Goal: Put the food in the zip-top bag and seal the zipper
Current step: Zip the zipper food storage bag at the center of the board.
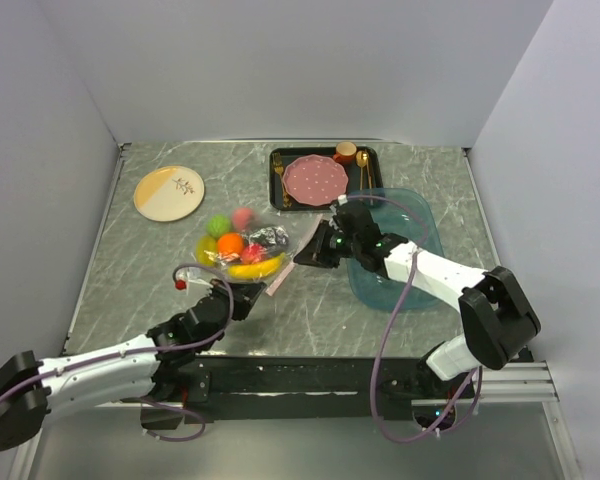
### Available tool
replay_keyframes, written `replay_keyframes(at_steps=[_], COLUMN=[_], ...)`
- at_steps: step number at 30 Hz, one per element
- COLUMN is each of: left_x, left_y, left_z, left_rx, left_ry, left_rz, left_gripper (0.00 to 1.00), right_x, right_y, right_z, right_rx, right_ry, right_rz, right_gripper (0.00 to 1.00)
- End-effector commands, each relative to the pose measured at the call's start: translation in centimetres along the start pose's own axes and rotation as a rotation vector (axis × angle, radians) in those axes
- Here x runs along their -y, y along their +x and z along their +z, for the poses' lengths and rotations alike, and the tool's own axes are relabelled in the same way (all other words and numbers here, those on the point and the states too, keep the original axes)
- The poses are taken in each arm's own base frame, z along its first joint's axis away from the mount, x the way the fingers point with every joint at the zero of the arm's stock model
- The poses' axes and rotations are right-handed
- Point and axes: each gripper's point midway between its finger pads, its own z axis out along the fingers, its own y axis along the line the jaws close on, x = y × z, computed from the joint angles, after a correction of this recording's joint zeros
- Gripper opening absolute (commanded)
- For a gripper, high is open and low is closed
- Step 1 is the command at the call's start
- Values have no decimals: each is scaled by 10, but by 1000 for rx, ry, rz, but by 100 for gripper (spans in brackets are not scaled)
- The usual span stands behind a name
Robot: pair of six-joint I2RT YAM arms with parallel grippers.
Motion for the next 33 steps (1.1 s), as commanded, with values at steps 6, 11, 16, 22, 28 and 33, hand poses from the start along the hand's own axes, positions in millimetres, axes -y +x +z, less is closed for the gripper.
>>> replay_keyframes(at_steps=[6, 11, 16, 22, 28, 33], left_x=[-31, -32, -27, -23, -28, -28], left_y=[-26, -33, -41, -48, -51, -56], left_z=[-18, -23, -30, -37, -41, -46], left_rx=[68, 91, 111, 125, 130, 142], left_ry=[-105, -119, -150, -145, -155, -176], left_rz=[66, 60, 85, 81, 61, 68], left_gripper=[1, 1, 1, 1, 1, 1], right_x=[15, 23, 27, 37, 46, 52], right_y=[-57, -63, -73, -81, -86, -91], right_z=[-8, -8, -10, -11, -12, -13], right_rx=[133, 136, 152, 158, 165, 176], right_ry=[59, 73, 80, 95, 107, 111], right_rz=[-28, -16, -12, -1, 5, 12], right_gripper=[5, 6, 6, 6, 6, 6])
